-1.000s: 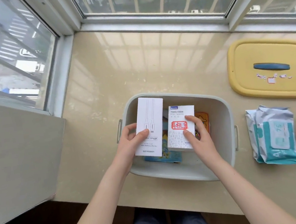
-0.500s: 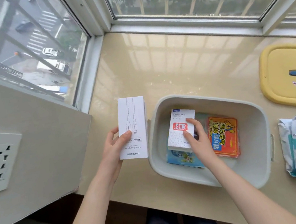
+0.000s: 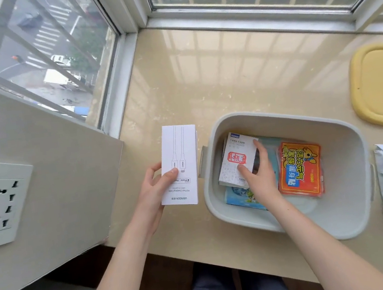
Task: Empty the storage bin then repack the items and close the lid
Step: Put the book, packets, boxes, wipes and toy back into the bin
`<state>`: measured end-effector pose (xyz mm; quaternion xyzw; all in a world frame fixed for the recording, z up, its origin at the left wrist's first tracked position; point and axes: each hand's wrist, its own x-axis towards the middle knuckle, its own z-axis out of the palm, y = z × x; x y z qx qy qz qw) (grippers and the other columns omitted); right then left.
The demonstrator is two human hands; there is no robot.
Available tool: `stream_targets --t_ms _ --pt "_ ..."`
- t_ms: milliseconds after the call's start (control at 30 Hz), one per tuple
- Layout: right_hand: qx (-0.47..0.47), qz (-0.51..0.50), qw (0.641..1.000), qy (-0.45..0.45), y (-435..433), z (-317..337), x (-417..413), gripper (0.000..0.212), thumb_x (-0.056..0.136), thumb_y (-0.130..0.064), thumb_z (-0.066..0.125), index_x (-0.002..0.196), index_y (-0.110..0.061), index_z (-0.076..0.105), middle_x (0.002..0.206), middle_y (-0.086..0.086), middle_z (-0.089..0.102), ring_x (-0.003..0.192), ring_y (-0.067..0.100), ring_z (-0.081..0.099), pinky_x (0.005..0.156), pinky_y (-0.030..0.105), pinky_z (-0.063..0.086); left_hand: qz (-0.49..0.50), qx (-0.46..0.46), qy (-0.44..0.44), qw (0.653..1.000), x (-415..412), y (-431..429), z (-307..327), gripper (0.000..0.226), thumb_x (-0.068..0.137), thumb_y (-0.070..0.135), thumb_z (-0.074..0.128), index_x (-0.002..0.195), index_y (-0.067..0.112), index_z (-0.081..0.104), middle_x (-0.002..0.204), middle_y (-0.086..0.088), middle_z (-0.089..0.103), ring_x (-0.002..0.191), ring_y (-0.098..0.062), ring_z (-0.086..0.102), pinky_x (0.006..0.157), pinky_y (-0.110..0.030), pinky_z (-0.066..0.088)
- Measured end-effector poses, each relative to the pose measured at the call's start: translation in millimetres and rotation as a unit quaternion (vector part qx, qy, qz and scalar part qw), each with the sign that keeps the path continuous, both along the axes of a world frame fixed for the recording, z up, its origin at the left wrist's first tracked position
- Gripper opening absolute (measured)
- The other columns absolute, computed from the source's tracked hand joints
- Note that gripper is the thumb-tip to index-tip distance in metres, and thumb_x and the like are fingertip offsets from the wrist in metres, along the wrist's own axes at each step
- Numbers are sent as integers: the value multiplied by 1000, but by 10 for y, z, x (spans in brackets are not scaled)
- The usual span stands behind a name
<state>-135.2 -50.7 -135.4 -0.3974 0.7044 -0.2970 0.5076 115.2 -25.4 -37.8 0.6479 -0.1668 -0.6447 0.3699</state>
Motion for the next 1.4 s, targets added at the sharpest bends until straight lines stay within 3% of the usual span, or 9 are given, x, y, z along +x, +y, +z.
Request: stream_targets --t_ms 367,567,733,1067,1267,1400 --pt "20 -5 999 -33 1 5 11 75 92 -9 64 148 -44 28 134 -5 54 108 10 60 85 35 59 -8 4 5 1000 23 79 -91 71 66 42 80 128 23 51 112 -5 73 97 -23 71 69 -31 57" --pt "-3 -42 999 -25 17 -3 12 70 91 -7 64 148 -31 32 139 -5 50 111 21 61 91 43 56 -11 4 -2 1000 7 123 -97 63 75 36 75 130 19 49 114 -6 72 98 -24 71 70 -32 56" --pt "11 -13 1000 -26 -15 -29 16 65 92 -7 62 148 -27 35 141 -2 50 122 21 55 97 47 52 0 3 -1 1000 -28 145 -78 62 76 34 74 130 19 49 114 -6 72 98 -23 70 73 -34 56" --pt "10 66 998 6 58 34 4 77 90 -12 65 151 -39 25 145 2 42 125 23 50 102 49 46 25 -14 -11 1000 -83 200 48 63 74 33 75 130 18 48 112 -4 73 97 -22 71 71 -33 56" --pt "-82 89 989 83 112 445 -278 76 89 -21 64 146 -52 25 139 -22 37 128 5 41 104 37 44 10 -50 -11 999 -238 195 301 65 73 38 78 129 23 49 115 -4 72 99 -23 71 69 -30 57" --pt "-110 98 984 100 170 670 -567 68 93 -24 62 146 -49 28 148 -18 37 138 13 37 112 46 36 -42 -60 -15 997 -577 151 341 60 73 36 77 125 26 50 112 -3 73 99 -23 71 76 -36 56"
